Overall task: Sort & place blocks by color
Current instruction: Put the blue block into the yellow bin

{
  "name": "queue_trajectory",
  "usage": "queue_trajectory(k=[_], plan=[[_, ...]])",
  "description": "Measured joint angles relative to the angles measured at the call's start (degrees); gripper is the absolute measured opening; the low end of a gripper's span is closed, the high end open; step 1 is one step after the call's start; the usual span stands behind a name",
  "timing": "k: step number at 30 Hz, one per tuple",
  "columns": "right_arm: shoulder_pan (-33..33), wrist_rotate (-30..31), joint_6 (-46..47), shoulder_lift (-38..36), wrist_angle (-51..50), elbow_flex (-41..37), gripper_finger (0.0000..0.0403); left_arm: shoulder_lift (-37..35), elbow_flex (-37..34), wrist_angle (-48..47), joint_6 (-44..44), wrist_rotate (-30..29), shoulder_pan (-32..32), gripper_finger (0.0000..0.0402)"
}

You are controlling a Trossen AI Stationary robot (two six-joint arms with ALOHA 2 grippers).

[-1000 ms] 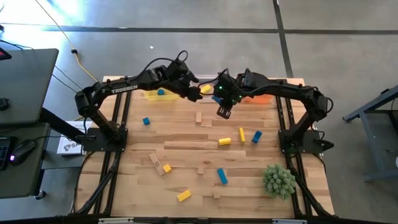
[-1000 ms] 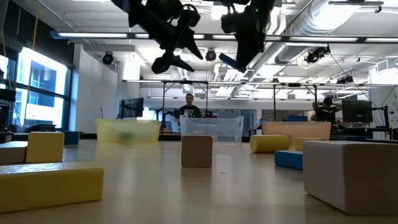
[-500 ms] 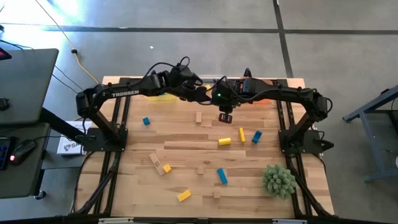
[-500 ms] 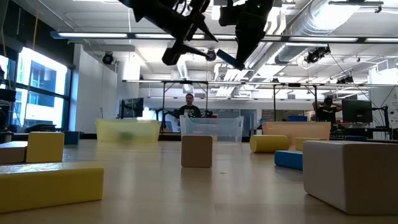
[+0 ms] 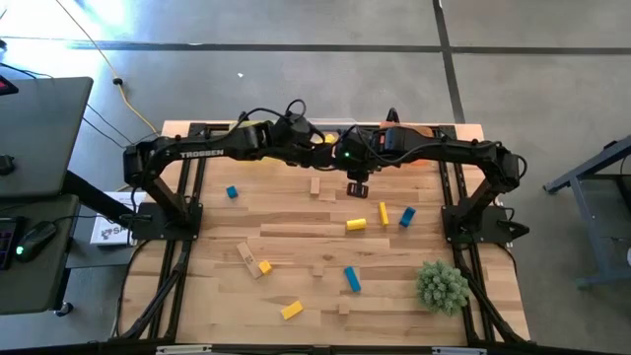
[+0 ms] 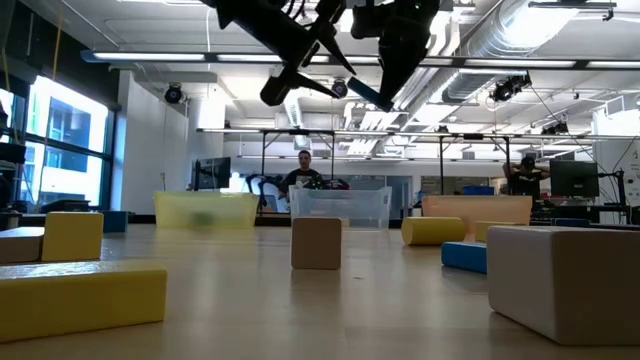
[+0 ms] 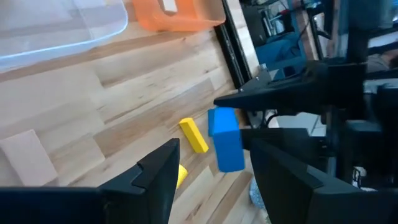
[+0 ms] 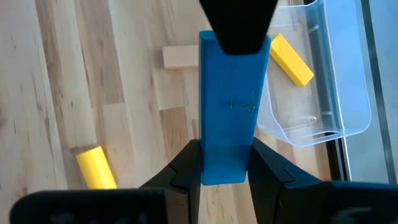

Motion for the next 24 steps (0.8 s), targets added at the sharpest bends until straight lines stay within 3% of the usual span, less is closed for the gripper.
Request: queue_trajectory(k=[19, 24], plan=[[1.22, 0.19, -0.26, 0.02, 5.85, -0.02, 0.0075, -0.13, 0.02, 0.77, -2.81, -2.37, -0.24, 0.0186], [1.21, 2.71, -0.42, 0.04, 6.61, -0.03, 0.0075, -0.26, 0.02, 0.53, -2.85, -2.41, -0.2, 0.0182]])
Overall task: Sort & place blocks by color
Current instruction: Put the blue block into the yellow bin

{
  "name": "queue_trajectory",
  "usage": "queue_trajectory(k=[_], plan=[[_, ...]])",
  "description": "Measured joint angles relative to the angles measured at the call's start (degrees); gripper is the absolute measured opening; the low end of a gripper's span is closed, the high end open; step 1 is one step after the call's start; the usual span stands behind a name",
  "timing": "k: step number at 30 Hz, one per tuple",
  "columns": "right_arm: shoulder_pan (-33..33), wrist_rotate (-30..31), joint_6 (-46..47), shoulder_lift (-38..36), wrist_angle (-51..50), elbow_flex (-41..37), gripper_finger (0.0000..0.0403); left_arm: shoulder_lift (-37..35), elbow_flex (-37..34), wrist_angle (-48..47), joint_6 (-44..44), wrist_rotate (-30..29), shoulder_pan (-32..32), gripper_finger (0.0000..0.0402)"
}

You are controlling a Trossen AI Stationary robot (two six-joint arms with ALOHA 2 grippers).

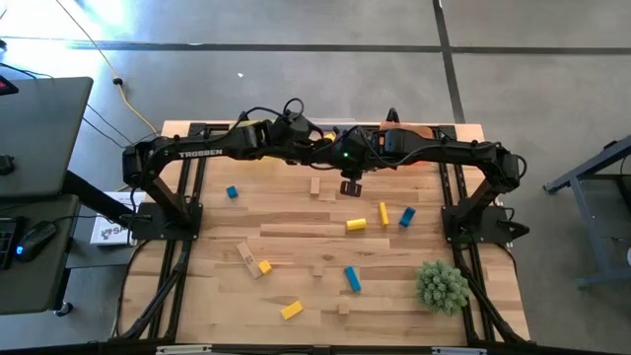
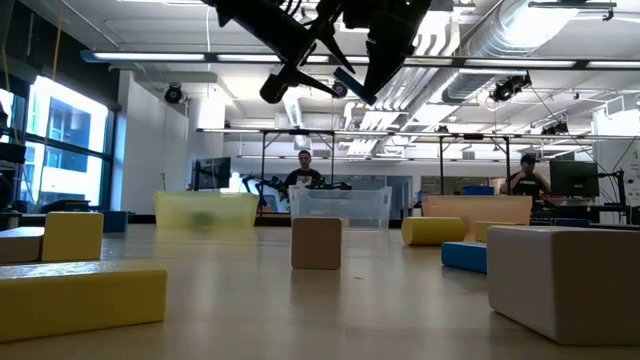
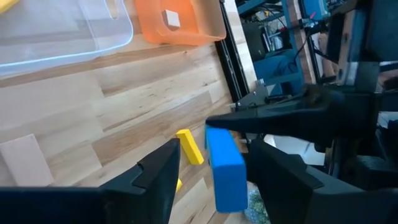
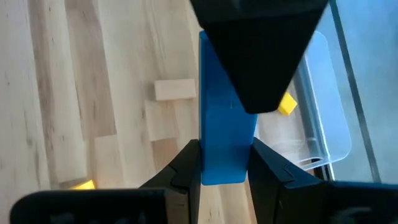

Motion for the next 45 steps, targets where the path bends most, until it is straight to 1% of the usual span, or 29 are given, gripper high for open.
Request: queue_trajectory(k=[4, 12, 16, 19, 22, 26, 28, 31, 34, 37, 40, 42, 45], plan=[[-0.14, -0.09, -1.26, 0.0, 0.47, -0.01, 0.0075, 0.0, 0.0, -0.05, 0.03, 0.04, -0.02, 0.0159], [-0.16, 0.27, -1.51, 0.0, 1.94, -0.08, 0.0075, -0.07, 0.06, 0.02, 1.16, 0.11, 0.0, 0.0093], [-0.21, 2.37, -1.71, 0.02, 2.12, -0.08, 0.0075, -0.07, 0.09, 0.21, 2.57, -0.02, 0.0, 0.0064], [-0.76, 2.76, -2.41, 0.04, 2.17, -0.1, 0.0075, -0.04, 0.09, 0.38, 3.36, -0.3, 0.02, 0.0045], [-1.24, 2.84, -2.64, 0.04, 2.29, -0.1, 0.0075, 0.04, 0.09, 1.0, 4.51, -0.53, 0.07, 0.0033], [-1.6, 2.86, -3.08, 0.04, 2.28, -0.1, 0.0075, 0.09, 0.09, 1.4, 6.5, -1.23, 0.07, 0.0033], [-1.62, 2.86, -3.19, 0.04, 2.18, -0.09, 0.0088, 0.11, 0.09, 1.5, 7.69, -1.47, 0.05, 0.0033], [-1.62, 2.75, -3.77, 0.04, 1.84, -0.08, 0.0127, 0.12, 0.07, 1.53, 10.11, -1.66, -0.06, 0.0033], [-1.62, 4.2, -3.86, 0.04, 1.84, -0.08, 0.0169, 0.15, 0.07, 1.41, 12.39, -2.19, -0.09, 0.0033], [-1.73, 4.91, -3.86, 0.04, 1.52, -0.08, 0.02, 0.15, 0.07, 0.43, 14.69, -3.33, -0.11, 0.0033], [-1.78, 4.97, -3.9, 0.04, 0.84, -0.08, 0.0216, 0.13, 0.07, -1.35, 17.25, -4.5, 0.19, 0.0033], [-1.78, 5.14, -3.81, 0.04, 0.26, -0.08, 0.0219, 0.13, 0.07, -2.81, 19.07, -4.67, 0.62, 0.0033], [-1.77, 5.27, -3.42, -0.06, 0.95, 0.2, 0.022, 0.36, -0.1, -5.85, 22.7, -6.57, 1.71, 0.0033]])
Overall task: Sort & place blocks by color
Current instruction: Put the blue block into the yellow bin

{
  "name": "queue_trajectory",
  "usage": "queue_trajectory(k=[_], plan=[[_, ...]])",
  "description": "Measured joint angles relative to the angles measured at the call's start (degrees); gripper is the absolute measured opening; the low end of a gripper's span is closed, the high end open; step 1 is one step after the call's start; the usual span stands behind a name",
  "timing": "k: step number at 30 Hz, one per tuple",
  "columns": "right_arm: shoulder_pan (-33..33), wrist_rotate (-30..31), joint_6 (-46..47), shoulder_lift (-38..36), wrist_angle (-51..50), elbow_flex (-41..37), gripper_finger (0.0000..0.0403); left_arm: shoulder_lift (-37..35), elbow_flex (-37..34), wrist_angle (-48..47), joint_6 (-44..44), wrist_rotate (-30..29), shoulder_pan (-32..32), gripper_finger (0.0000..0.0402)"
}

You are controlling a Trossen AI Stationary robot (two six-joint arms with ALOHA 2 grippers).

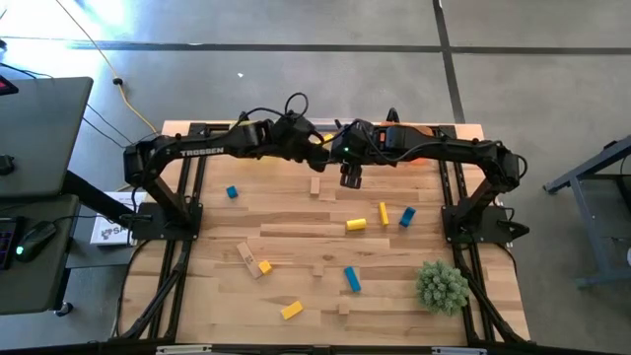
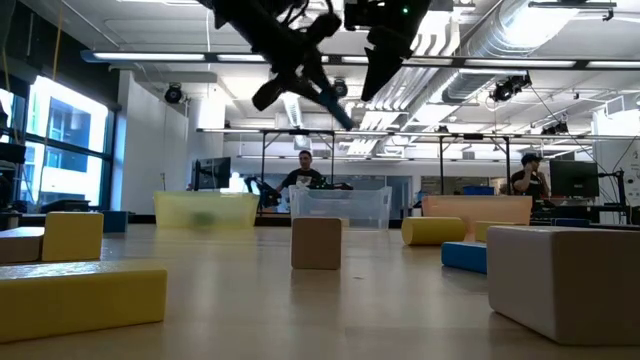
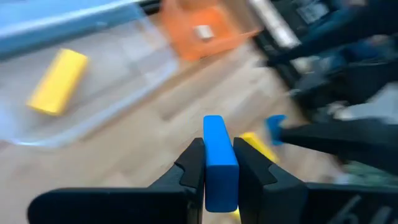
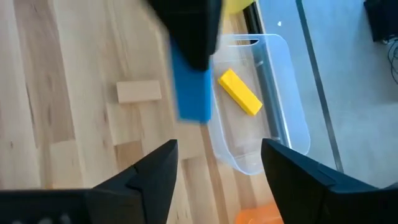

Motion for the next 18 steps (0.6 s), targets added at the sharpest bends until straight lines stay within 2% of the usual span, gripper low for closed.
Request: queue_trajectory(k=[6, 18], plan=[[-0.25, -0.28, 3.55, -0.01, 0.32, 0.0, 0.0221, -0.1, 0.01, -6.86, 7.64, -1.55, 4.08, 0.0033], [-4.21, -3.69, 16.57, -0.01, 0.07, -0.08, 0.0222, -0.14, 0.01, -17.53, 22.53, -4.9, 14.63, 0.0035]])
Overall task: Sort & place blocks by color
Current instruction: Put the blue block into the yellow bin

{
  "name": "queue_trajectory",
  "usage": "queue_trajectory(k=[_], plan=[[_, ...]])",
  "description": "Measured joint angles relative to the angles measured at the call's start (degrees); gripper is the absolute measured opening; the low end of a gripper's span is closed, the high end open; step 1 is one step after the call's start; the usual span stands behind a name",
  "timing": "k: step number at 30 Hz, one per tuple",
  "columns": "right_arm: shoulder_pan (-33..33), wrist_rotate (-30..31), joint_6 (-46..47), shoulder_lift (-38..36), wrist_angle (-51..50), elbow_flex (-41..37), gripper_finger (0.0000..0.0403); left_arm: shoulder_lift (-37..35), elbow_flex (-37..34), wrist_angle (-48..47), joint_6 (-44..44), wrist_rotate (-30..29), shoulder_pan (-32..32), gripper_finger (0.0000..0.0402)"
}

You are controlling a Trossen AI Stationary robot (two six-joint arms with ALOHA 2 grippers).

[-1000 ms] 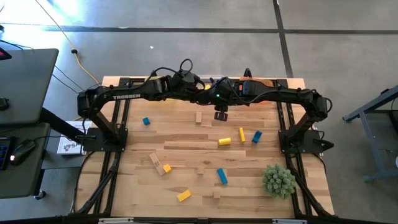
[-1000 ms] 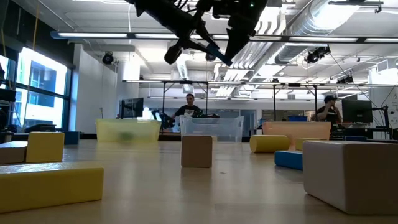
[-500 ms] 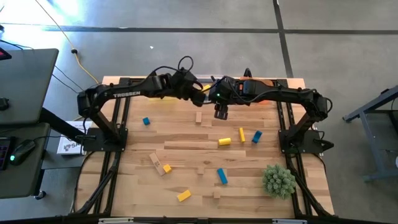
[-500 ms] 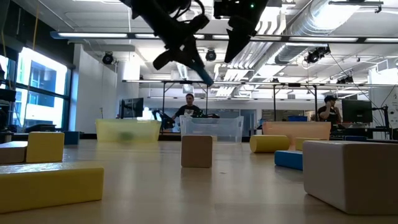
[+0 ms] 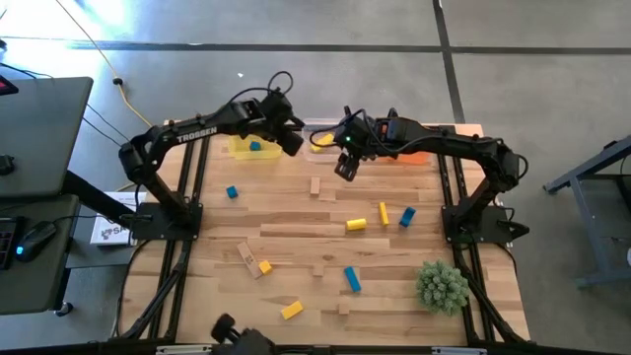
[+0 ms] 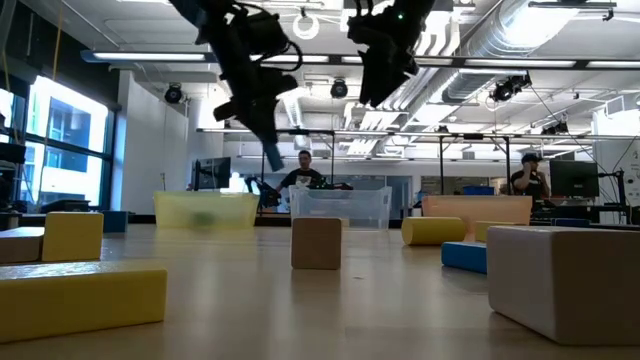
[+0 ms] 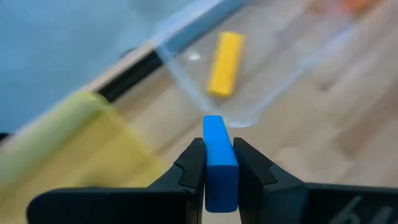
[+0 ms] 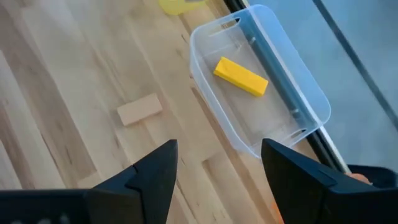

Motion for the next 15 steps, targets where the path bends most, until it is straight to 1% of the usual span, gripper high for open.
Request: queue_trajectory(k=[6, 11, 15], plan=[[-2.5, -3.44, 2.67, 0.0, -0.01, 0.0, 0.0222, -0.02, 0.04, -3.13, 4.9, -3.06, 6.03, 0.0036], [-3.69, -3.47, 5.18, 0.02, -0.04, -0.02, 0.0222, -0.04, 0.04, -6.47, 7.48, -3.73, 10.43, 0.0036], [-4.26, -3.63, 6.9, 0.02, -0.04, -0.07, 0.0222, -0.07, 0.04, -7.37, 9.3, -3.69, 13.09, 0.0036]])
